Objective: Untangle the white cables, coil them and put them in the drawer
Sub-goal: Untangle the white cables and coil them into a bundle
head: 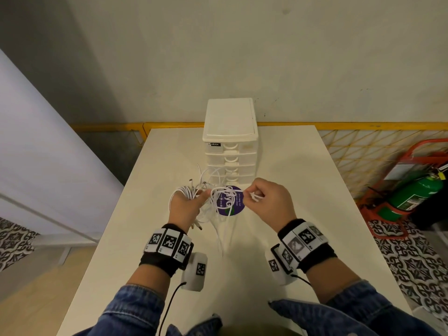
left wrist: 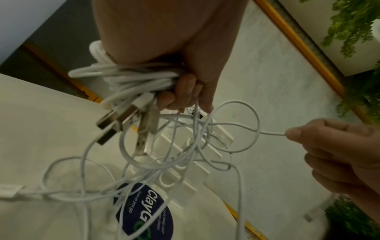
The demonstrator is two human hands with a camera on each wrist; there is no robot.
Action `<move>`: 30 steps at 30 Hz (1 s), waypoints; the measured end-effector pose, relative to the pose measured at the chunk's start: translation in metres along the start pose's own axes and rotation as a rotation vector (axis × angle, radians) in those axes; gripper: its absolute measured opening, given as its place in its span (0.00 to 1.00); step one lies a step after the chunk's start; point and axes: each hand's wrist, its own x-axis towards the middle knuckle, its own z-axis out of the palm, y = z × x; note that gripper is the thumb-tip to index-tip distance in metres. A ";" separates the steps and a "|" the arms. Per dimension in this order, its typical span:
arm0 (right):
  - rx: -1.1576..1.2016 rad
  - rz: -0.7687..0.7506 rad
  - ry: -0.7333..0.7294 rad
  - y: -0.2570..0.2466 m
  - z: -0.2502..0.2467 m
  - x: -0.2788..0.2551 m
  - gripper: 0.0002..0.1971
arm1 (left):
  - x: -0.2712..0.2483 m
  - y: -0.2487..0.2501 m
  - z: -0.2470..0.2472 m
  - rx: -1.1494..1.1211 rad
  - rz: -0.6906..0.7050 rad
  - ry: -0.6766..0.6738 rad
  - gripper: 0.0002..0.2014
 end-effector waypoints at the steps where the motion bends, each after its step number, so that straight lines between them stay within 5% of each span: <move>1: -0.016 -0.028 -0.037 -0.004 0.003 -0.002 0.09 | -0.001 0.000 0.002 0.009 0.006 -0.007 0.21; 7: -0.136 -0.075 -0.304 -0.020 0.015 -0.008 0.04 | -0.002 -0.002 0.007 0.056 0.024 -0.018 0.23; 13: 0.060 0.034 -0.380 -0.022 0.013 0.006 0.15 | -0.004 0.001 0.004 0.019 0.048 -0.040 0.24; 20: -0.230 0.134 -0.374 -0.004 -0.005 0.011 0.11 | -0.004 0.005 -0.002 0.018 0.039 0.038 0.28; 24: -0.252 0.159 -0.386 -0.008 -0.004 0.015 0.09 | -0.009 0.013 0.003 0.038 0.045 -0.038 0.27; 27: -0.238 0.145 -0.542 -0.011 -0.002 0.017 0.11 | -0.012 0.012 0.006 0.027 0.073 -0.133 0.12; 30: -0.222 0.111 -0.715 -0.016 -0.003 0.020 0.13 | -0.012 0.009 0.004 0.023 0.102 -0.188 0.20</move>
